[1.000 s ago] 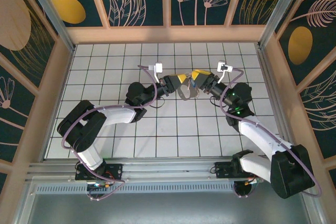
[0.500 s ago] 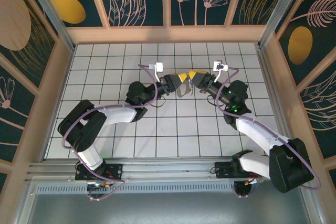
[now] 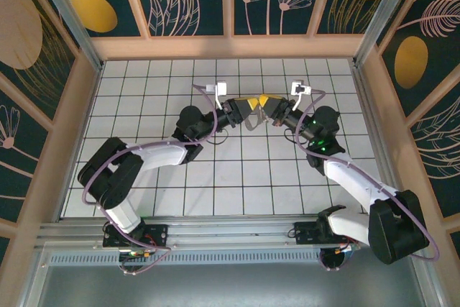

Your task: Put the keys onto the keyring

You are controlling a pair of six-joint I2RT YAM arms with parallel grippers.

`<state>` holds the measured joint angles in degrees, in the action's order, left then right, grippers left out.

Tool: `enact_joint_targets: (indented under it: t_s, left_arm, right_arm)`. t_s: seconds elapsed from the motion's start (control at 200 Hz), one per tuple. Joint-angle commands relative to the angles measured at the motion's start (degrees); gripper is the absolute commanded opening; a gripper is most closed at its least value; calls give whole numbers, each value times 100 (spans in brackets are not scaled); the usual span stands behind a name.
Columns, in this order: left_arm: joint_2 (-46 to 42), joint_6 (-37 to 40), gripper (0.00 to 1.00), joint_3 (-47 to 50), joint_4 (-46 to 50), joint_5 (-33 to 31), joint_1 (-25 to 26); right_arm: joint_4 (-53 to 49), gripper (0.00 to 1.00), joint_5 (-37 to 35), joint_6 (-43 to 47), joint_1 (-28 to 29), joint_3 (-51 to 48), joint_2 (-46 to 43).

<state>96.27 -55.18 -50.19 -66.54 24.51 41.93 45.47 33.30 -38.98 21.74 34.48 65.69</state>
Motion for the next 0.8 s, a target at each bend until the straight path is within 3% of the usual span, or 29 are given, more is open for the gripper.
enact_joint_targets:
  t_s: [0.0,0.075,0.225,0.561,0.796]
  left_arm:
    - [-508,915,44,-271,1092,-286,9]
    - [-705,1292,54,-321,1608,-466,-15]
    - [-929,1809,63,-380,2251,-496,-190]
    - [-625,2838,65,-1073,3467,830,-568]
    - [-397,3228,64,-1316,3687,1543,-714]
  right_arm:
    - [-238,0,438,286,-115,269,-15]
    - [-328,0,582,344,-233,318,20]
    - [-533,0,828,491,-427,408,105]
    - [-767,0,1574,759,-625,675,439]
    - [-814,0,1794,813,-632,760,506]
